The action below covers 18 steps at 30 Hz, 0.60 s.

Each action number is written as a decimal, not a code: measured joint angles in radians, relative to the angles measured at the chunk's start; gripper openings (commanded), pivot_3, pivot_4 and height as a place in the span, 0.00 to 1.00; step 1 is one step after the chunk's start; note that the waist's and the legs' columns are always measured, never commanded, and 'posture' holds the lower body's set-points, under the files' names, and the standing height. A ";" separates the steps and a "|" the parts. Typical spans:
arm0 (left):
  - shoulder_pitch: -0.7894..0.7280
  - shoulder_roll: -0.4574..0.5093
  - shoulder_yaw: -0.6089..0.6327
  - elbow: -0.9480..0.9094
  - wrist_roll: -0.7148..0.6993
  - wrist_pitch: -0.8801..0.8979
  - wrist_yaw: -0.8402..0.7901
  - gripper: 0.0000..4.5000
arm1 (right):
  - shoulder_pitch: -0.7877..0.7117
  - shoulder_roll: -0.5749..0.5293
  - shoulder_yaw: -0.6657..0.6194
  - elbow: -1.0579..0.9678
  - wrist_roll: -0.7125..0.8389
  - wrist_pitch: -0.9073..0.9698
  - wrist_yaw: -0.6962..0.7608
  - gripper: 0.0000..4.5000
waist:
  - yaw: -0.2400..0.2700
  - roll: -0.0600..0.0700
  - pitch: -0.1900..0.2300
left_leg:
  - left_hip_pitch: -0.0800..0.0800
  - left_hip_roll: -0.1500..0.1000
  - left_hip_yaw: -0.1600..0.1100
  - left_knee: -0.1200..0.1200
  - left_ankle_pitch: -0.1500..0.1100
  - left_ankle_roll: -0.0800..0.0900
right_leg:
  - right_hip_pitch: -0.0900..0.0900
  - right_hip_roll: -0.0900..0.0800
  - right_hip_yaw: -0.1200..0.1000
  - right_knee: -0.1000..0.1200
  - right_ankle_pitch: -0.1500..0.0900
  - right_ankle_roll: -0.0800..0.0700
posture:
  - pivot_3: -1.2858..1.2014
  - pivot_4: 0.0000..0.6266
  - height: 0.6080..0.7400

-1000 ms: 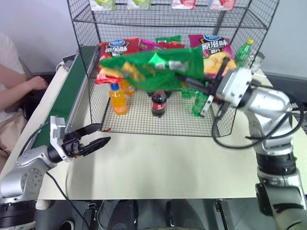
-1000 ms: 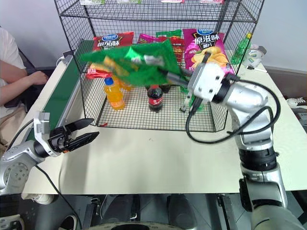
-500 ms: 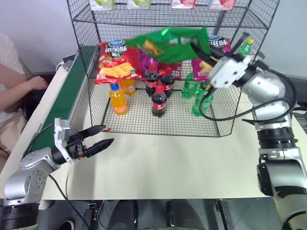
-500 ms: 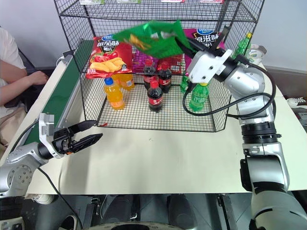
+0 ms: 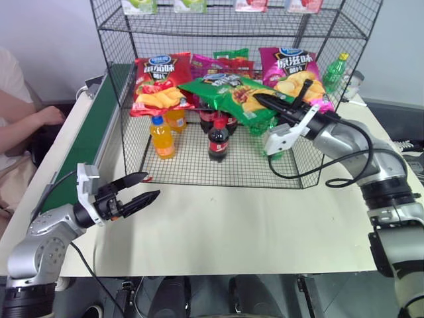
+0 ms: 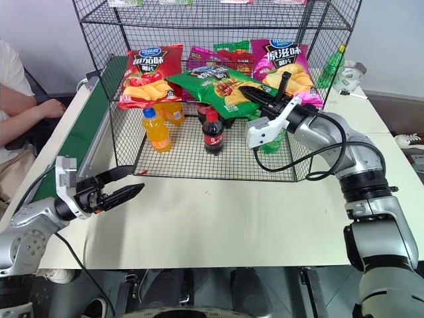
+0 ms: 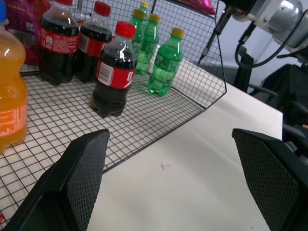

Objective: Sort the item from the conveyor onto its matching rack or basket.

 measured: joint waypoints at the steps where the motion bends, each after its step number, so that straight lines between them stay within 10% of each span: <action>1: 0.001 -0.001 0.000 0.000 0.000 0.000 0.006 0.97 | 0.001 0.003 0.000 -0.006 0.000 0.028 0.002 0.00 | 0.000 0.000 0.000 | 0.000 0.000 0.000 0.000 0.000 0.000 | 0.000 0.000 0.000 0.000 0.000 0.000 | 0.52 0.24 0.99; 18: 0.021 -0.023 -0.003 -0.028 -0.008 0.002 0.045 0.97 | 0.058 0.168 0.029 -0.148 0.041 0.364 0.073 0.00 | 0.000 0.000 0.000 | 0.000 0.000 0.000 0.001 0.000 0.000 | 0.001 0.000 0.000 0.001 0.000 0.000 | 0.52 0.24 0.99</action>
